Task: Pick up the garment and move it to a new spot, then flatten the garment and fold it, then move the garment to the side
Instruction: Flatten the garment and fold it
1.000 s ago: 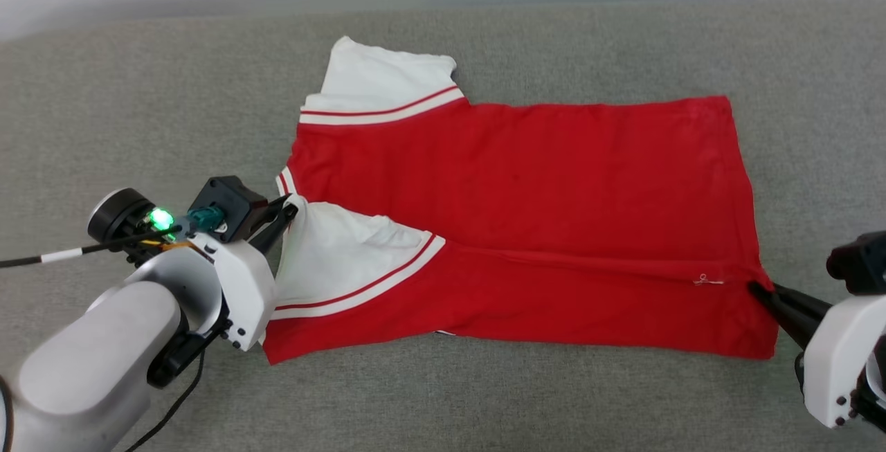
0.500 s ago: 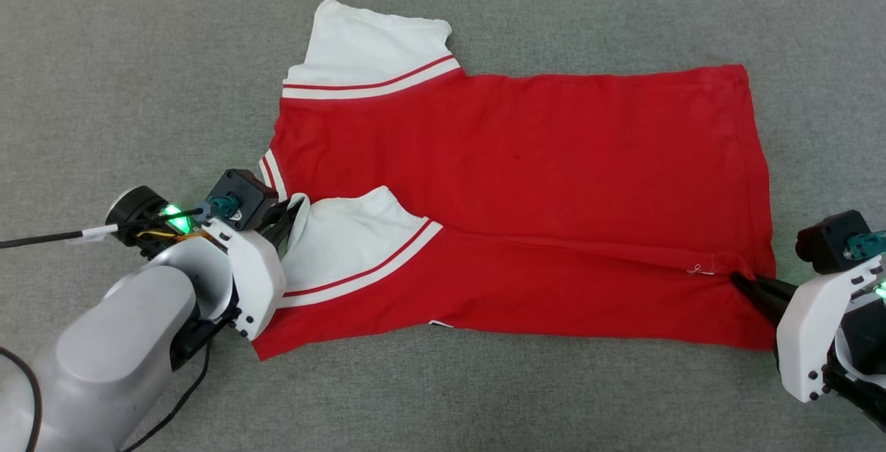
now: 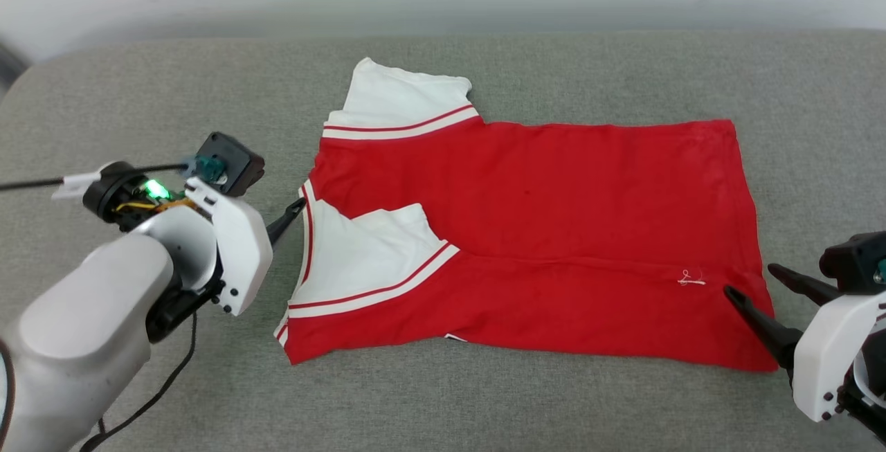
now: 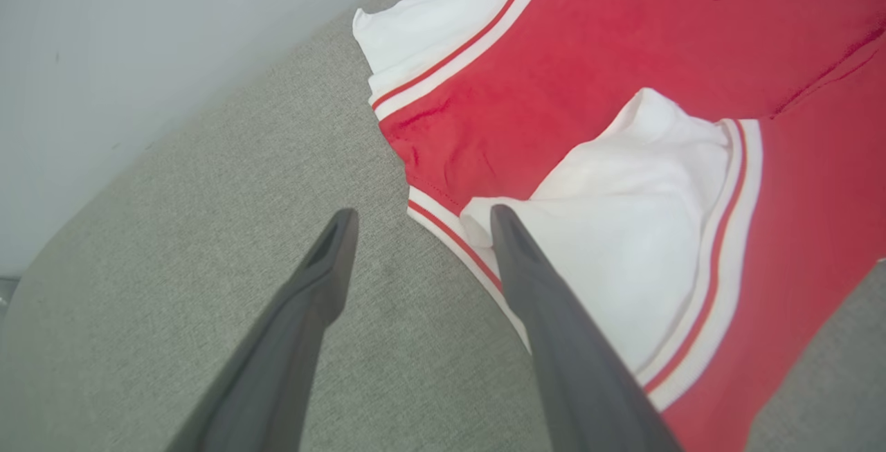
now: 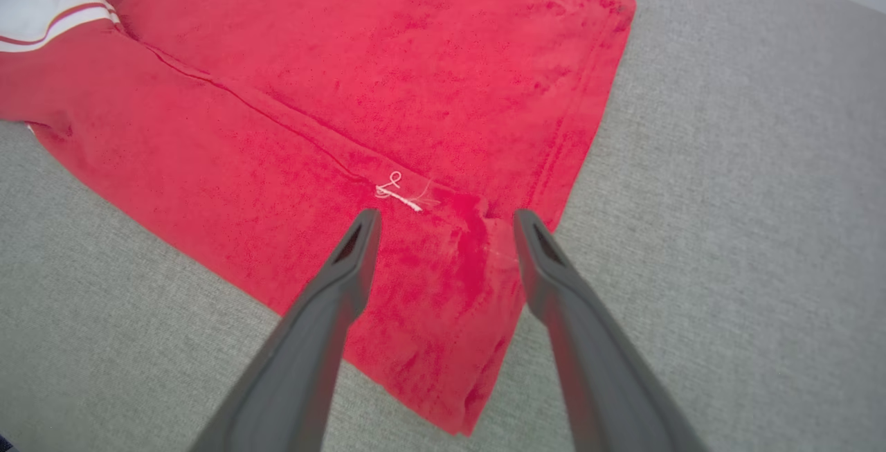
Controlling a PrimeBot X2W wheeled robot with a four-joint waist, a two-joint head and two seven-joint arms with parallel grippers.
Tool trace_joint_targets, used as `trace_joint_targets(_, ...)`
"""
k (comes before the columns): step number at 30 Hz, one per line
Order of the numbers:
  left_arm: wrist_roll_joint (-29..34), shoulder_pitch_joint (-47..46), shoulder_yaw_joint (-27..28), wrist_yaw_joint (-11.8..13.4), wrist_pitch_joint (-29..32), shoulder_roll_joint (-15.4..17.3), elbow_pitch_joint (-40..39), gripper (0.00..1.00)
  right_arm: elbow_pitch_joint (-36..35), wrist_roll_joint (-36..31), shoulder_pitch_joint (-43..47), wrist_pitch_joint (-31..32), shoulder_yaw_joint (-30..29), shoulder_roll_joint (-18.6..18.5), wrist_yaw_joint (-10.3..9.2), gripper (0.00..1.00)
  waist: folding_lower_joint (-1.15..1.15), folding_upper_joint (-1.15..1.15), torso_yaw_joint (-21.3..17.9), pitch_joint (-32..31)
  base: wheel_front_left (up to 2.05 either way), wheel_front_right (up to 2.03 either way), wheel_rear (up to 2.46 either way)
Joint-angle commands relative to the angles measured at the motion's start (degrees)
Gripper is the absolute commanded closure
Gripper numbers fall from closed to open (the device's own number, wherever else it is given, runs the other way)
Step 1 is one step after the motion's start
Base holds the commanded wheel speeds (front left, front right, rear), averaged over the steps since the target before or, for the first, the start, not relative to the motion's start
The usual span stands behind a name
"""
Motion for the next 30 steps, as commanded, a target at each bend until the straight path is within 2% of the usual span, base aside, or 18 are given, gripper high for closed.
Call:
trace_joint_targets(1, -1.38, -1.47, -0.28, -0.25, 3.86, 0.66, -2.03, 0.0, -0.85, -0.59, 1.42, 0.31, -0.72, 0.51, -0.04, 0.0, 0.0, 0.0, 0.78, -1.19, 0.0, 0.0, 0.0)
trace_joint_targets(10, -11.72, -6.22, -3.07, -0.95, 31.52, 3.32, -9.61, 0.0, -2.46, -2.1, 3.27, 1.72, -1.9, 2.56, -0.04, 0.0, 0.0, 0.0, 0.98, -2.55, 0.0, 0.0, 0.0)
trace_joint_targets(15, -16.28, -7.62, -4.63, 0.42, 42.92, 2.75, -10.6, 0.0, -2.53, -2.54, 1.89, 2.04, -1.03, 3.49, -0.04, 0.0, 0.0, 0.0, 0.12, -2.16, 0.0, 0.0, 0.0)
trace_joint_targets(21, -18.78, -6.13, -6.48, 1.79, 49.71, 2.84, -10.26, 0.0, -1.43, -2.0, 0.26, 1.91, 0.36, 4.23, -0.04, 0.0, 0.0, 0.0, -1.4, -1.07, 0.0, 0.0, 0.0)
trace_joint_targets(25, -19.27, -4.47, -7.63, 2.21, 51.08, 3.0, -8.9, 0.0, -0.71, -1.72, -0.87, 1.42, 1.11, 4.24, -0.04, 0.0, 0.0, 0.0, -2.34, -0.06, 0.0, 0.0, 0.0)
trace_joint_targets(30, -18.63, -2.49, -9.4, 1.44, 51.14, 2.99, -6.94, 0.0, 0.1, -1.36, -2.57, 0.85, 2.11, 4.24, -0.04, 0.0, 0.0, 0.0, -3.55, 1.52, 0.0, 0.0, 0.0)
